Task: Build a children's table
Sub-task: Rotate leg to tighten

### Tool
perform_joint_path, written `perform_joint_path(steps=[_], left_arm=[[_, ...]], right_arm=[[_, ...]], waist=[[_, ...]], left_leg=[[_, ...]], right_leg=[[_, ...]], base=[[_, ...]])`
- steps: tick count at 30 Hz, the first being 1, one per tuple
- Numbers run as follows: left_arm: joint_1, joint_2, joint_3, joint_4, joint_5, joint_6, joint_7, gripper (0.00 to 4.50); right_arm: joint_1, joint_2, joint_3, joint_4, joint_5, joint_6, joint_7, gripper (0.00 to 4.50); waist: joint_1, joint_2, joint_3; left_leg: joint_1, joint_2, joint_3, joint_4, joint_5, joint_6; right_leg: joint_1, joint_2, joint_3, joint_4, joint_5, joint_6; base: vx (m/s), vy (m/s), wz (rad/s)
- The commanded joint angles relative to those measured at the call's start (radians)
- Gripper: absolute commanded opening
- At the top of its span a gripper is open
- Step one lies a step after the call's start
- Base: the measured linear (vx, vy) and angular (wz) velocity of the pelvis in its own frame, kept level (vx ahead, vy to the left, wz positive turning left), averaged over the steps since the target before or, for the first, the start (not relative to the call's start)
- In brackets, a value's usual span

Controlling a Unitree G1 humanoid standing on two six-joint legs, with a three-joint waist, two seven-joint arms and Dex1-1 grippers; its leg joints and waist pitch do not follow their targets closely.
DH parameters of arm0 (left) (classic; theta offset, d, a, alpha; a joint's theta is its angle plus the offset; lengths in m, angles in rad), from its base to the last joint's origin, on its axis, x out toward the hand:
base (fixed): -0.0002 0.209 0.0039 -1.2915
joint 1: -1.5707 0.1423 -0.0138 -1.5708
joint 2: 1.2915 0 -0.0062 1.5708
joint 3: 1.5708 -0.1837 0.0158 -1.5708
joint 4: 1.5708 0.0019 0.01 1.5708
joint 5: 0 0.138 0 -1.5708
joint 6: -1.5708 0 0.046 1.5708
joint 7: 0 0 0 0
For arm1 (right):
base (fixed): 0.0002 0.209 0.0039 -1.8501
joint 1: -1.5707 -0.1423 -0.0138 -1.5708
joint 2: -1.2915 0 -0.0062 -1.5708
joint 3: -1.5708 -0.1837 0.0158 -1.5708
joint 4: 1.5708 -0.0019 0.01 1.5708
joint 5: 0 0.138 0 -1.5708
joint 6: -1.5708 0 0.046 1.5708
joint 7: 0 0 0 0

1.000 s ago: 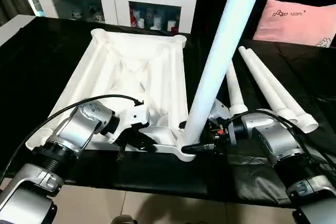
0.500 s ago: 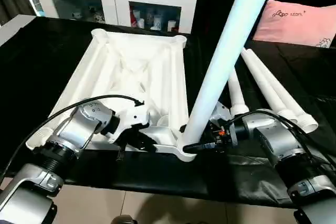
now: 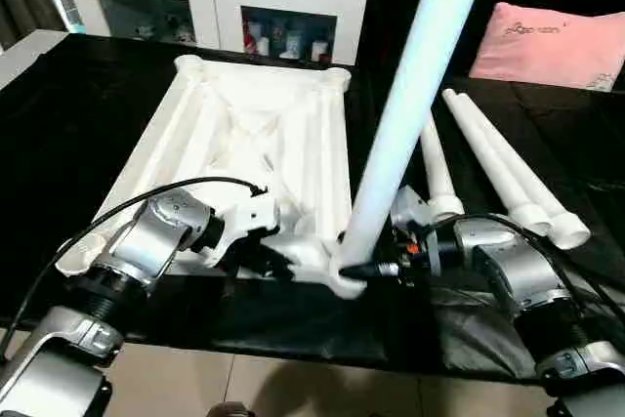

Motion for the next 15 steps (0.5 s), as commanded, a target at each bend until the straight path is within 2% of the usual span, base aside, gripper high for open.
perform_joint_path(steps=[1, 2, 3, 4, 5, 6, 7, 9, 12, 14, 15], left_arm=[[-0.048, -0.084, 0.035, 0.010, -0.023, 0.060, 0.123, 0.00], [-0.057, -0.103, 0.049, 0.015, -0.027, 0.085, 0.158, 0.00], [-0.071, -0.138, 0.074, 0.026, -0.032, 0.122, 0.219, 0.00], [-0.080, -0.161, 0.089, 0.034, -0.033, 0.142, 0.260, 0.00], [-0.091, -0.186, 0.103, 0.045, -0.029, 0.154, 0.309, 0.00], [-0.098, -0.200, 0.111, 0.052, -0.027, 0.160, 0.337, 0.00], [-0.113, -0.235, 0.131, 0.071, -0.023, 0.171, 0.406, 0.00], [-0.129, -0.272, 0.154, 0.091, -0.020, 0.181, 0.479, 0.00], [-0.146, -0.311, 0.179, 0.107, -0.020, 0.196, 0.556, 0.00], [-0.161, -0.348, 0.201, 0.112, -0.009, 0.205, 0.632, 0.00], [-0.162, -0.349, 0.196, 0.109, -0.002, 0.203, 0.640, 0.00]], right_arm=[[-0.022, 0.058, 0.012, 0.058, -0.040, 0.044, -0.153, 2.52], [-0.026, 0.077, 0.002, 0.070, -0.037, 0.055, -0.188, 2.52], [-0.032, 0.109, -0.015, 0.084, -0.034, 0.076, -0.251, 2.52], [-0.039, 0.135, -0.028, 0.094, -0.035, 0.091, -0.306, 2.52], [-0.052, 0.167, -0.047, 0.115, -0.032, 0.112, -0.375, 2.52], [-0.060, 0.185, -0.058, 0.127, -0.032, 0.124, -0.415, 2.52], [-0.080, 0.228, -0.080, 0.159, -0.033, 0.144, -0.504, 2.52], [-0.104, 0.272, -0.106, 0.197, -0.033, 0.161, -0.593, 2.52], [-0.138, 0.320, -0.137, 0.249, -0.033, 0.163, -0.696, 2.51], [-0.173, 0.367, -0.160, 0.298, -0.038, 0.167, -0.778, 2.51], [-0.178, 0.376, -0.164, 0.304, -0.038, 0.159, -0.783, 2.51]], waist=[[-0.010, 0.008, -0.057], [-0.017, 0.004, -0.061], [-0.024, 0.001, -0.062], [-0.027, 0.005, -0.060], [-0.031, 0.004, -0.059], [-0.035, 0.002, -0.060], [-0.037, 0.002, -0.063], [-0.042, 0.003, -0.063], [-0.046, 0.005, -0.068], [-0.047, 0.002, -0.073], [-0.045, 0.003, -0.074]], left_leg=[[0.010, 0.031, -0.011, -0.072, -0.269, -0.013], [0.009, 0.030, -0.013, -0.071, -0.264, -0.016], [-0.001, 0.030, -0.016, -0.073, -0.245, -0.012], [-0.002, 0.030, -0.015, -0.074, -0.244, -0.011], [0.004, 0.026, -0.014, -0.069, -0.265, -0.008], [0.005, 0.024, -0.013, -0.067, -0.266, -0.006], [0.001, 0.024, -0.014, -0.067, -0.244, -0.001], [0.002, 0.024, -0.013, -0.067, -0.235, 0.000], [-0.002, 0.025, -0.011, -0.067, -0.203, 0.002], [-0.005, 0.026, -0.010, -0.066, -0.162, 0.010], [-0.005, 0.026, -0.009, -0.065, -0.153, 0.016]], right_leg=[[0.039, -0.082, 0.044, -0.099, -0.483, -0.126], [0.041, -0.083, 0.044, -0.102, -0.491, -0.114], [0.049, -0.082, 0.042, -0.098, -0.474, -0.108], [0.046, -0.081, 0.043, -0.100, -0.471, -0.107], [0.040, -0.082, 0.039, -0.108, -0.512, -0.099], [0.039, -0.081, 0.040, -0.109, -0.521, -0.097], [0.042, -0.082, 0.042, -0.107, -0.506, -0.097], [0.040, -0.079, 0.042, -0.106, -0.476, -0.105], [0.042, -0.078, 0.045, -0.096, -0.390, -0.130], [0.049, -0.076, 0.047, -0.082, -0.275, -0.163], [0.050, -0.076, 0.048, -0.080, -0.251, -0.169]], base=[[0.000, 0.000, 0.00], [0.000, 0.000, 0.00], [0.000, 0.000, 0.00], [0.000, 0.000, 0.00], [0.000, 0.000, 0.00], [0.000, 0.000, 0.00], [0.000, 0.000, 0.00], [0.000, 0.000, 0.00], [0.000, 0.000, 0.00], [0.000, 0.000, 0.00], [0.000, 0.000, 0.00]])
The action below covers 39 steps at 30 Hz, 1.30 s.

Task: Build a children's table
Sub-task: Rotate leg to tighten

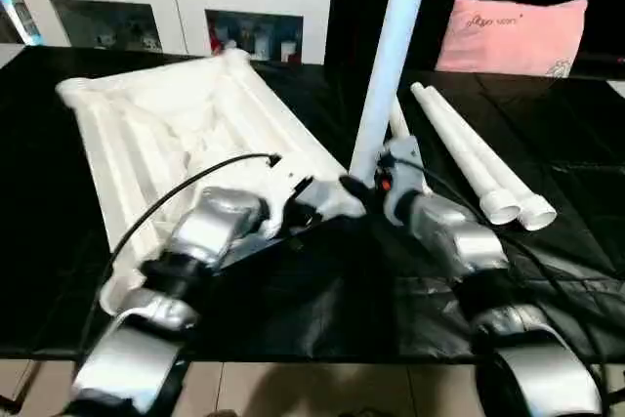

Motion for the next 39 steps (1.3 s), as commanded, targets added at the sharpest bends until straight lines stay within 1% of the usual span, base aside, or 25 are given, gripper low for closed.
perform_joint_path(steps=[1, 2, 4, 6, 7, 8, 10, 11, 13, 16, 17, 18, 20, 22, 24, 25, 26, 28, 30, 33, 34, 36, 37, 38, 39], left_arm=[[-0.054, -0.047, 0.041, -0.032, -0.025, -0.038, 0.083, 0.00], [-0.054, -0.047, 0.039, -0.033, -0.023, -0.038, 0.084, 0.00], [-0.052, -0.045, 0.031, -0.036, -0.020, -0.035, 0.083, 0.00], [-0.043, -0.037, 0.026, -0.041, -0.014, -0.033, 0.073, 0.00], [-0.043, -0.037, 0.026, -0.041, -0.014, -0.033, 0.073, 0.00], [-0.038, -0.029, 0.026, -0.043, -0.015, -0.030, 0.062, 0.00], [-0.033, -0.017, 0.027, -0.045, -0.014, -0.033, 0.056, 0.00], [-0.028, -0.001, 0.023, -0.044, -0.011, -0.036, 0.039, 0.00], [-0.018, 0.027, 0.015, -0.041, -0.007, -0.054, 0.008, 0.00], [-0.004, 0.068, -0.006, -0.039, 0.007, -0.094, -0.033, 0.00], [0.001, 0.079, -0.009, -0.038, 0.009, -0.109, -0.046, 0.00], [0.006, 0.090, -0.007, -0.039, 0.004, -0.108, -0.063, 0.00], [0.020, 0.131, -0.019, -0.042, 0.002, -0.128, -0.124, 0.00], [0.023, 0.144, -0.025, -0.042, 0.002, -0.134, -0.145, 0.00], [0.032, 0.174, -0.041, -0.049, -0.003, -0.133, -0.207, 0.00], [0.040, 0.202, -0.059, -0.053, -0.006, -0.153, -0.265, 0.00], [0.046, 0.219, -0.070, -0.055, -0.009, -0.171, -0.300, 0.00], [0.049, 0.230, -0.076, -0.057, -0.012, -0.179, -0.325, 0.00], [0.067, 0.275, -0.107, -0.083, -0.020, -0.205, -0.425, 0.00], [0.088, 0.328, -0.139, -0.121, -0.033, -0.241, -0.555, 0.00], [0.097, 0.353, -0.155, -0.144, -0.040, -0.250, -0.616, 0.00], [0.104, 0.374, -0.168, -0.167, -0.052, -0.254, -0.669, 0.00], [0.107, 0.381, -0.173, -0.177, -0.058, -0.255, -0.689, 0.00], [0.111, 0.392, -0.183, -0.196, -0.068, -0.255, -0.724, 0.00], [0.114, 0.398, -0.189, -0.208, -0.073, -0.252, -0.741, 0.00]], right_arm=[[0.029, 0.100, 0.069, 0.060, 0.018, 0.044, 0.052, 2.51], [0.028, 0.102, 0.069, 0.061, 0.017, 0.041, 0.053, 3.07], [0.024, 0.107, 0.064, 0.067, 0.009, 0.029, 0.045, 3.07], [0.020, 0.105, 0.052, 0.079, 0.004, 0.017, 0.035, 3.30], [0.020, 0.105, 0.052, 0.079, 0.004, 0.017, 0.035, 3.40], [0.021, 0.097, 0.049, 0.083, -0.002, 0.005, 0.034, 3.53], [0.027, 0.085, 0.044, 0.079, -0.004, -0.011, 0.044, 3.67], [0.039, 0.067, 0.046, 0.060, -0.006, -0.028, 0.061, 3.74], [0.060, 0.036, 0.037, 0.023, 0.006, -0.037, 0.099, 3.98], [0.090, -0.008, 0.034, -0.031, 0.026, -0.059, 0.187, 4.13], [0.101, -0.026, 0.035, -0.050, 0.033, -0.060, 0.221, 4.21], [0.116, -0.050, 0.037, -0.073, 0.042, -0.067, 0.266, 4.35], [0.153, -0.129, 0.049, -0.115, 0.052, -0.094, 0.397, 4.48], [0.161, -0.149, 0.047, -0.129, 0.063, -0.087, 0.437, 4.49], [0.181, -0.200, 0.063, -0.167, 0.070, -0.097, 0.531, 4.49], [0.192, -0.239, 0.078, -0.193, 0.071, -0.102, 0.598, 4.49], [0.196, -0.261, 0.085, -0.206, 0.073, -0.105, 0.636, 4.49], [0.198, -0.276, 0.090, -0.215, 0.077, -0.103, 0.662, 4.49], [0.202, -0.315, 0.112, -0.241, 0.084, -0.102, 0.744, 4.49], [0.200, -0.350, 0.146, -0.258, 0.080, -0.116, 0.834, 4.49], [0.197, -0.359, 0.170, -0.266, 0.074, -0.125, 0.875, 4.49], [0.195, -0.366, 0.194, -0.275, 0.068, -0.130, 0.907, 4.49], [0.192, -0.365, 0.202, -0.274, 0.063, -0.134, 0.914, 4.49], [0.185, -0.361, 0.218, -0.267, 0.049, -0.150, 0.919, 4.49], [0.181, -0.357, 0.230, -0.262, 0.039, -0.166, 0.926, 4.49]], waist=[[0.008, 0.002, -0.071], [0.010, 0.001, -0.071], [0.012, 0.001, -0.071], [0.008, 0.004, -0.067], [0.008, 0.004, -0.067], [0.005, 0.006, -0.064], [0.000, 0.005, -0.064], [-0.001, 0.006, -0.064], [0.000, 0.004, -0.065], [0.002, 0.004, -0.068], [0.001, 0.004, -0.068], [0.003, 0.004, -0.068], [0.007, 0.004, -0.068], [0.008, 0.005, -0.067], [0.009, 0.003, -0.067], [0.010, 0.005, -0.066], [0.012, 0.003, -0.066], [0.013, 0.005, -0.065], [0.017, 0.004, -0.063], [0.019, 0.007, -0.062], [0.025, 0.009, -0.063], [0.036, 0.009, -0.061], [0.041, 0.011, -0.061], [0.046, 0.008, -0.061], [0.049, 0.008, -0.061]], left_leg=[[-0.005, 0.025, -0.006, -0.061, -0.141, 0.029], [-0.006, 0.025, -0.006, -0.062, -0.131, 0.037], [-0.006, 0.026, -0.005, -0.062, -0.123, 0.043], [-0.004, 0.027, -0.006, -0.065, -0.156, 0.035], [-0.004, 0.027, -0.006, -0.065, -0.156, 0.035], [-0.002, 0.028, -0.008, -0.066, -0.186, 0.025], [-0.002, 0.028, -0.009, -0.067, -0.205, 0.020], [-0.002, 0.029, -0.009, -0.067, -0.206, 0.021], [-0.003, 0.028, -0.008, -0.066, -0.200, 0.026], [-0.008, 0.030, -0.008, -0.066, -0.164, 0.043], [-0.008, 0.030, -0.007, -0.065, -0.158, 0.051], [-0.009, 0.029, -0.008, -0.064, -0.156, 0.055], [-0.009, 0.032, -0.006, -0.063, -0.146, 0.067], [-0.007, 0.033, -0.006, -0.063, -0.149, 0.065], [-0.008, 0.033, -0.006, -0.062, -0.159, 0.066], [-0.007, 0.034, -0.006, -0.063, -0.159, 0.066], [-0.007, 0.034, -0.007, -0.063, -0.166, 0.069], [-0.005, 0.033, -0.005, -0.063, -0.172, 0.067], [-0.002, 0.036, -0.008, -0.065, -0.186, 0.060], [0.000, 0.038, -0.006, -0.066, -0.192, 0.056], [0.004, 0.040, -0.006, -0.066, -0.197, 0.054], [0.006, 0.043, -0.003, -0.068, -0.196, 0.046], [0.008, 0.045, -0.003, -0.069, -0.198, 0.044], [0.008, 0.045, -0.002, -0.069, -0.199, 0.038], [0.008, 0.044, -0.003, -0.070, -0.203, 0.030]], right_leg=[[0.056, -0.076, 0.049, -0.077, -0.224, -0.174], [0.059, -0.077, 0.049, -0.076, -0.213, -0.173], [0.060, -0.078, 0.049, -0.076, -0.207, -0.176], [0.058, -0.079, 0.047, -0.083, -0.263, -0.167], [0.058, -0.079, 0.047, -0.083, -0.263, -0.167], [0.055, -0.079, 0.047, -0.088, -0.315, -0.157], [0.054, -0.079, 0.047, -0.091, -0.340, -0.150], [0.053, -0.080, 0.048, -0.090, -0.334, -0.151], [0.055, -0.079, 0.049, -0.090, -0.323, -0.150], [0.060, -0.079, 0.050, -0.080, -0.241, -0.167], [0.060, -0.079, 0.050, -0.080, -0.229, -0.173], [0.062, -0.080, 0.049, -0.081, -0.230, -0.173], [0.061, -0.079, 0.049, -0.080, -0.220, -0.178], [0.059, -0.079, 0.049, -0.080, -0.229, -0.183], [0.060, -0.078, 0.049, -0.081, -0.236, -0.185], [0.059, -0.079, 0.049, -0.080, -0.235, -0.185], [0.059, -0.079, 0.049, -0.081, -0.252, -0.179], [0.056, -0.078, 0.049, -0.084, -0.266, -0.181], [0.055, -0.080, 0.049, -0.084, -0.291, -0.177], [0.051, -0.078, 0.050, -0.083, -0.288, -0.182], [0.049, -0.079, 0.050, -0.084, -0.289, -0.187], [0.047, -0.077, 0.050, -0.080, -0.280, -0.192], [0.046, -0.078, 0.051, -0.080, -0.280, -0.194], [0.045, -0.079, 0.051, -0.078, -0.278, -0.195], [0.045, -0.080, 0.052, -0.077, -0.282, -0.195]], base=[[0.000, 0.000, 0.00], [0.000, 0.000, 0.00], [0.000, 0.000, 0.00], [0.000, 0.000, 0.00], [0.000, 0.000, 0.00], [0.000, 0.000, 0.00], [0.000, 0.000, 0.00], [0.000, 0.000, 0.00], [0.000, 0.000, 0.00], [0.000, 0.000, 0.00], [0.000, 0.000, 0.00], [0.000, 0.000, 0.00], [0.000, 0.000, 0.00], [0.000, 0.000, 0.00], [0.000, 0.000, 0.00], [0.000, 0.000, 0.00], [0.000, 0.000, 0.00], [0.000, 0.000, 0.00], [0.000, 0.000, 0.00], [0.000, 0.000, 0.00], [0.000, 0.000, 0.00], [0.000, 0.000, 0.00], [0.000, 0.000, 0.00], [0.000, 0.000, 0.00], [0.000, 0.000, 0.00]])
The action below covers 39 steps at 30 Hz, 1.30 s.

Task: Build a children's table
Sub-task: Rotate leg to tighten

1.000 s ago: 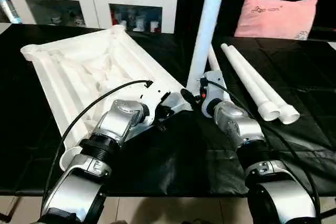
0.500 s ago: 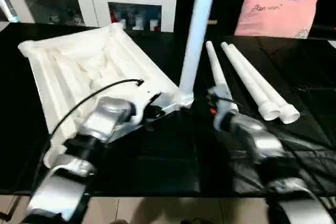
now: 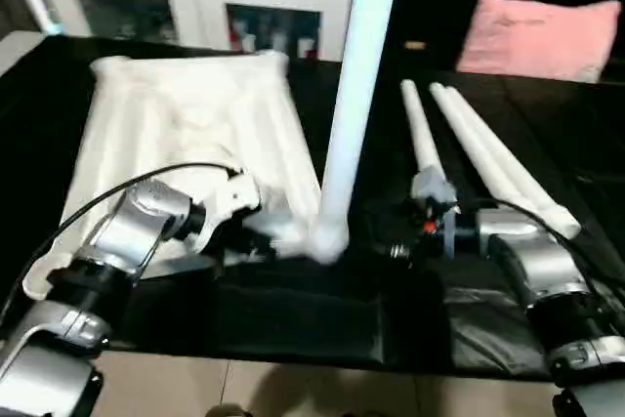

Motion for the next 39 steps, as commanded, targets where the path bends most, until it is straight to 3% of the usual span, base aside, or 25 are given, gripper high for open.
perform_joint_path(steps=[1, 6, 11, 29, 39], left_arm=[[0.001, -0.007, -0.048, -0.050, -0.029, -0.005, -0.087, 0.00], [0.009, -0.001, -0.065, -0.073, -0.022, -0.018, -0.111, 0.00], [0.015, -0.013, -0.067, -0.088, -0.020, -0.017, -0.106, 0.00], [0.021, -0.011, -0.077, -0.088, -0.013, -0.029, -0.097, 0.00], [0.024, -0.023, -0.063, -0.081, -0.013, -0.003, -0.061, 0.00]], right_arm=[[-0.017, -0.004, 0.020, -0.006, -0.021, -0.029, 0.026, 4.49], [-0.028, 0.006, 0.054, 0.006, -0.038, -0.065, 0.061, 4.49], [-0.041, 0.011, 0.096, 0.022, -0.044, -0.085, 0.113, 4.49], [-0.052, 0.021, 0.103, 0.066, -0.042, -0.102, 0.137, 2.86], [-0.011, 0.032, 0.097, 0.022, -0.016, -0.066, 0.127, 2.65]], waist=[[-0.004, 0.009, -0.062], [0.002, 0.007, -0.062], [0.003, 0.006, -0.064], [0.001, 0.009, -0.066], [0.001, 0.008, -0.066]], left_leg=[[0.010, 0.043, -0.004, -0.068, -0.203, 0.028], [0.007, 0.040, -0.006, -0.069, -0.210, 0.020], [0.007, 0.041, -0.005, -0.068, -0.188, 0.025], [0.006, 0.039, -0.005, -0.065, -0.183, 0.028], [0.006, 0.039, -0.005, -0.066, -0.183, 0.025]], right_leg=[[0.050, -0.081, 0.053, -0.076, -0.286, -0.190], [0.053, -0.081, 0.053, -0.078, -0.318, -0.166], [0.054, -0.080, 0.054, -0.074, -0.286, -0.174], [0.055, -0.078, 0.052, -0.073, -0.276, -0.174], [0.057, -0.076, 0.052, -0.072, -0.262, -0.178]], base=[[0.000, 0.000, 0.00], [0.000, 0.000, 0.00], [0.000, 0.000, 0.00], [0.000, 0.000, 0.00], [0.000, 0.000, 0.00]])
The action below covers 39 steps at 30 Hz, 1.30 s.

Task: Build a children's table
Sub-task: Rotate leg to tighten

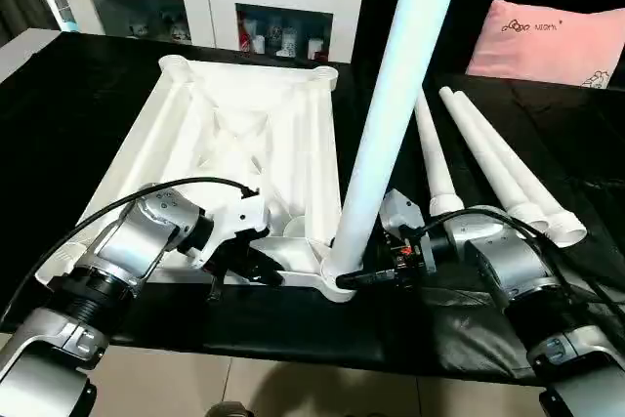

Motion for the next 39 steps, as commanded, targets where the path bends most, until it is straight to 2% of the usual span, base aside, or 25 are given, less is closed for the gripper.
perform_joint_path(steps=[1, 3, 4, 5, 7, 9, 10, 11, 13, 14, 16, 19, 21, 22, 24, 28, 30, 32, 35, 37, 38, 39], left_arm=[[0.005, -0.029, -0.011, -0.019, -0.010, 0.023, 0.010, 0.00], [0.002, -0.042, -0.002, -0.014, -0.010, 0.037, 0.037, 0.00], [-0.013, -0.091, 0.029, 0.007, -0.015, 0.081, 0.122, 0.00], [-0.018, -0.105, 0.038, 0.016, -0.014, 0.088, 0.149, 0.00], [-0.042, -0.168, 0.076, 0.057, -0.010, 0.122, 0.269, 0.00], [-0.090, -0.267, 0.133, 0.110, -0.006, 0.178, 0.451, 0.00], [-0.110, -0.305, 0.150, 0.129, -0.003, 0.198, 0.518, 0.00], [-0.121, -0.326, 0.161, 0.140, -0.002, 0.207, 0.555, 0.00], [-0.128, -0.339, 0.168, 0.146, -0.002, 0.213, 0.578, 0.00], [-0.138, -0.366, 0.183, 0.155, -0.001, 0.222, 0.627, 0.00], [-0.151, -0.400, 0.200, 0.167, 0.000, 0.232, 0.688, 0.00], [-0.165, -0.440, 0.218, 0.186, 0.015, 0.237, 0.753, 0.00], [-0.169, -0.448, 0.219, 0.191, 0.019, 0.239, 0.769, 0.00], [-0.169, -0.447, 0.217, 0.190, 0.020, 0.239, 0.769, 0.00], [-0.165, -0.439, 0.209, 0.185, 0.024, 0.237, 0.765, 0.00], [-0.153, -0.414, 0.201, 0.179, 0.030, 0.235, 0.743, 0.00], [-0.144, -0.394, 0.205, 0.176, 0.033, 0.224, 0.722, 0.00], [-0.137, -0.377, 0.212, 0.174, 0.027, 0.210, 0.697, 0.00], [-0.117, -0.326, 0.194, 0.159, 0.026, 0.188, 0.628, 0.00], [-0.108, -0.303, 0.181, 0.148, 0.027, 0.185, 0.593, 0.00], [-0.102, -0.289, 0.171, 0.141, 0.028, 0.174, 0.567, 0.00], [-0.101, -0.287, 0.170, 0.140, 0.027, 0.175, 0.563, 0.00]], right_arm=[[0.023, 0.009, -0.014, -0.028, 0.015, 0.030, -0.023, 2.65], [0.029, 0.019, -0.022, -0.032, 0.016, 0.041, -0.051, 2.65], [0.033, 0.053, -0.039, -0.017, 0.000, 0.063, -0.155, 2.65], [0.030, 0.065, -0.045, -0.006, -0.006, 0.071, -0.189, 2.65], [0.016, 0.118, -0.070, 0.043, -0.029, 0.108, -0.340, 2.64], [-0.007, 0.209, -0.103, 0.114, -0.051, 0.135, -0.553, 2.64], [-0.020, 0.251, -0.113, 0.139, -0.057, 0.154, -0.636, 2.64], [-0.026, 0.275, -0.119, 0.149, -0.060, 0.168, -0.678, 2.64], [-0.031, 0.291, -0.121, 0.155, -0.063, 0.175, -0.705, 2.64], [-0.047, 0.328, -0.136, 0.172, -0.065, 0.199, -0.773, 2.64], [-0.076, 0.375, -0.155, 0.203, -0.067, 0.223, -0.861, 2.64], [-0.118, 0.430, -0.187, 0.249, -0.062, 0.211, -0.931, 2.64], [-0.130, 0.444, -0.202, 0.258, -0.057, 0.199, -0.946, 3.34], [-0.131, 0.443, -0.206, 0.256, -0.058, 0.195, -0.948, 3.34], [-0.124, 0.435, -0.206, 0.246, -0.064, 0.191, -0.947, 3.55], [-0.103, 0.404, -0.200, 0.227, -0.079, 0.173, -0.932, 3.84], [-0.088, 0.379, -0.210, 0.204, -0.074, 0.162, -0.909, 4.07], [-0.071, 0.353, -0.224, 0.174, -0.059, 0.154, -0.873, 4.26], [-0.023, 0.278, -0.217, 0.087, -0.030, 0.134, -0.728, 4.46], [-0.003, 0.239, -0.205, 0.047, -0.023, 0.131, -0.661, 4.46], [0.007, 0.215, -0.199, 0.026, -0.020, 0.131, -0.626, 4.46], [0.009, 0.210, -0.198, 0.023, -0.020, 0.130, -0.619, 4.46]], waist=[[-0.007, 0.009, -0.066], [-0.007, 0.009, -0.063], [-0.009, 0.010, -0.061], [-0.009, 0.009, -0.059], [-0.018, 0.010, -0.057], [-0.030, 0.008, -0.057], [-0.042, 0.005, -0.061], [-0.048, 0.005, -0.060], [-0.052, 0.004, -0.060], [-0.050, 0.008, -0.062], [-0.055, 0.008, -0.062], [-0.058, 0.007, -0.066], [-0.056, 0.008, -0.070], [-0.055, 0.008, -0.071], [-0.053, 0.007, -0.070], [-0.053, 0.008, -0.067], [-0.057, 0.007, -0.065], [-0.056, 0.007, -0.065], [-0.057, 0.007, -0.064], [-0.057, 0.007, -0.065], [-0.060, 0.004, -0.068], [-0.060, 0.006, -0.067]], left_leg=[[0.006, 0.039, -0.005, -0.067, -0.185, 0.026], [0.007, 0.039, -0.005, -0.068, -0.199, 0.023], [0.008, 0.038, -0.006, -0.069, -0.219, 0.017], [0.013, 0.036, -0.008, -0.070, -0.240, 0.004], [0.015, 0.033, -0.009, -0.069, -0.263, -0.013], [0.015, 0.029, -0.014, -0.068, -0.287, -0.024], [0.007, 0.027, -0.018, -0.067, -0.269, -0.025], [0.010, 0.026, -0.017, -0.066, -0.272, -0.019], [0.008, 0.023, -0.016, -0.064, -0.269, -0.008], [0.008, 0.024, -0.015, -0.064, -0.257, 0.006], [0.005, 0.025, -0.014, -0.066, -0.242, 0.006], [0.002, 0.026, -0.013, -0.066, -0.217, 0.007], [0.003, 0.026, -0.010, -0.063, -0.193, 0.014], [-0.002, 0.027, -0.010, -0.065, -0.167, 0.021], [-0.004, 0.026, -0.008, -0.064, -0.148, 0.034], [-0.001, 0.027, -0.007, -0.066, -0.163, 0.035], [-0.001, 0.029, -0.009, -0.069, -0.191, 0.026], [-0.001, 0.028, -0.009, -0.069, -0.203, 0.032], [-0.003, 0.029, -0.010, -0.068, -0.201, 0.043], [-0.006, 0.030, -0.010, -0.068, -0.185, 0.053], [-0.008, 0.031, -0.010, -0.067, -0.171, 0.055], [-0.006, 0.032, -0.009, -0.066, -0.166, 0.058]], right_leg=[[0.055, -0.076, 0.051, -0.074, -0.267, -0.177], [0.054, -0.078, 0.052, -0.077, -0.294, -0.172], [0.052, -0.079, 0.052, -0.081, -0.336, -0.162], [0.050, -0.079, 0.050, -0.088, -0.383, -0.153], [0.047, -0.081, 0.048, -0.096, -0.447, -0.134], [0.046, -0.083, 0.043, -0.102, -0.523, -0.108], [0.052, -0.085, 0.040, -0.105, -0.534, -0.089], [0.045, -0.082, 0.040, -0.107, -0.533, -0.086], [0.046, -0.082, 0.041, -0.109, -0.530, -0.085], [0.046, -0.083, 0.044, -0.109, -0.509, -0.086], [0.046, -0.078, 0.045, -0.102, -0.464, -0.102], [0.050, -0.079, 0.047, -0.095, -0.398, -0.122], [0.052, -0.078, 0.049, -0.089, -0.334, -0.136], [0.057, -0.078, 0.050, -0.081, -0.278, -0.149], [0.061, -0.078, 0.050, -0.079, -0.233, -0.164], [0.059, -0.079, 0.050, -0.084, -0.267, -0.160], [0.058, -0.078, 0.049, -0.087, -0.312, -0.150], [0.059, -0.079, 0.050, -0.090, -0.325, -0.141], [0.061, -0.079, 0.050, -0.092, -0.316, -0.138], [0.062, -0.079, 0.050, -0.088, -0.289, -0.148], [0.064, -0.079, 0.051, -0.082, -0.262, -0.161], [0.061, -0.079, 0.051, -0.082, -0.253, -0.169]], base=[[0.000, 0.000, 0.00], [0.000, 0.000, 0.00], [0.000, 0.000, 0.00], [0.000, 0.000, 0.00], [0.000, 0.000, 0.00], [0.000, 0.000, 0.00], [0.000, 0.000, 0.00], [0.000, 0.000, 0.00], [0.000, 0.000, 0.00], [0.000, 0.000, 0.00], [0.000, 0.000, 0.00], [0.000, 0.000, 0.00], [0.000, 0.000, 0.00], [0.000, 0.000, 0.00], [0.000, 0.000, 0.00], [0.000, 0.000, 0.00], [0.000, 0.000, 0.00], [0.000, 0.000, 0.00], [0.000, 0.000, 0.00], [0.000, 0.000, 0.00], [0.000, 0.000, 0.00], [0.000, 0.000, 0.00]])
